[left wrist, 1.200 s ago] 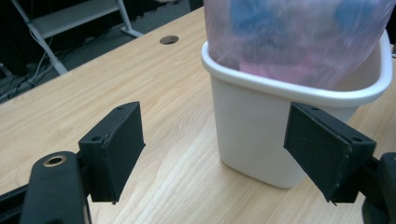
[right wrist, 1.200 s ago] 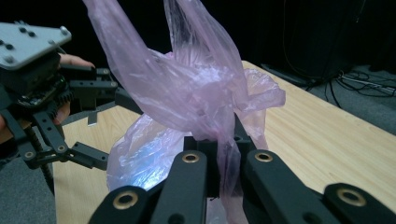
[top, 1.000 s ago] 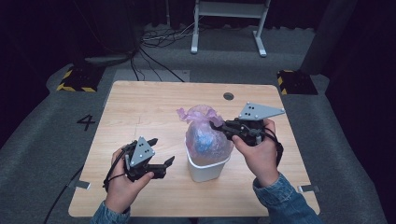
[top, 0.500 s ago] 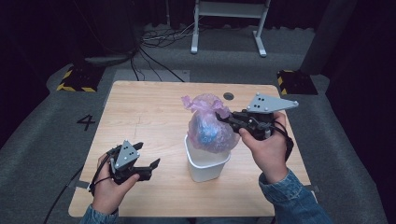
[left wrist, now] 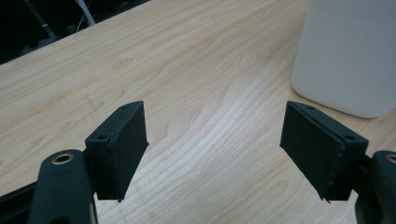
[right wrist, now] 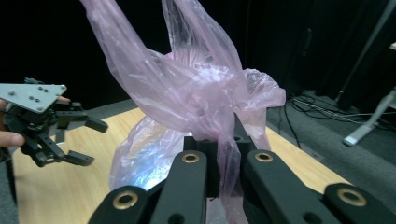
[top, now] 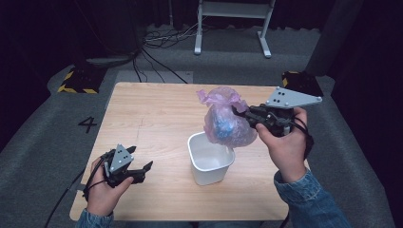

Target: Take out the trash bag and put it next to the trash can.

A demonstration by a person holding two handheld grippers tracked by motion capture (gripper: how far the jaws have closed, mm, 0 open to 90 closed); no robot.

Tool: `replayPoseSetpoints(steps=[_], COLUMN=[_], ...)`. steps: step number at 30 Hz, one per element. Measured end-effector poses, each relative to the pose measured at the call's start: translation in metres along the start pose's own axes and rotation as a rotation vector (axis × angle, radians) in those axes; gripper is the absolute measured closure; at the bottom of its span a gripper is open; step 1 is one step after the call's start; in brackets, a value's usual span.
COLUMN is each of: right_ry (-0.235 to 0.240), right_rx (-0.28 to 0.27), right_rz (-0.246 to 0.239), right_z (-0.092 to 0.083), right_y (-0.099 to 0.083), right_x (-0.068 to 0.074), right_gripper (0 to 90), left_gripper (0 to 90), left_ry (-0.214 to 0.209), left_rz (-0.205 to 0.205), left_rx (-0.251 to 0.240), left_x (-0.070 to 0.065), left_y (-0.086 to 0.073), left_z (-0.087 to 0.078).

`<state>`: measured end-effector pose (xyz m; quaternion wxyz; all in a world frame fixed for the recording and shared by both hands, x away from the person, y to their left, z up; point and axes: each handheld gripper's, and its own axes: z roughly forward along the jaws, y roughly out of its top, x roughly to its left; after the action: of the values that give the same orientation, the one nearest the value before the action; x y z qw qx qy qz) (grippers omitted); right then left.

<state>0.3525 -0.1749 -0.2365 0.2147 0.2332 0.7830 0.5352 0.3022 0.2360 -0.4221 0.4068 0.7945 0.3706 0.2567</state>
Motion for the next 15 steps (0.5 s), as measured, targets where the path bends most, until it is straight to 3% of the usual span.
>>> replayPoseSetpoints(steps=[8,13,15], right_ry=[-0.069,-0.095,-0.103], right_rx=[0.016,0.025,0.032], right_rz=[0.023,0.04,0.051], right_z=[-0.018,-0.023,-0.024], right_y=[-0.009,-0.019,-0.025], right_x=[-0.022,-0.031,-0.036], right_gripper=[88.6,88.6,88.6], left_gripper=[22.1,23.0,23.1], left_ry=[-0.006,0.031,0.026], left_rz=[-0.018,0.005,-0.01], left_rx=[0.029,0.063,0.061], left_x=[0.003,0.007,0.009], left_y=[-0.006,-0.014,-0.016], left_z=[0.005,0.007,0.006])
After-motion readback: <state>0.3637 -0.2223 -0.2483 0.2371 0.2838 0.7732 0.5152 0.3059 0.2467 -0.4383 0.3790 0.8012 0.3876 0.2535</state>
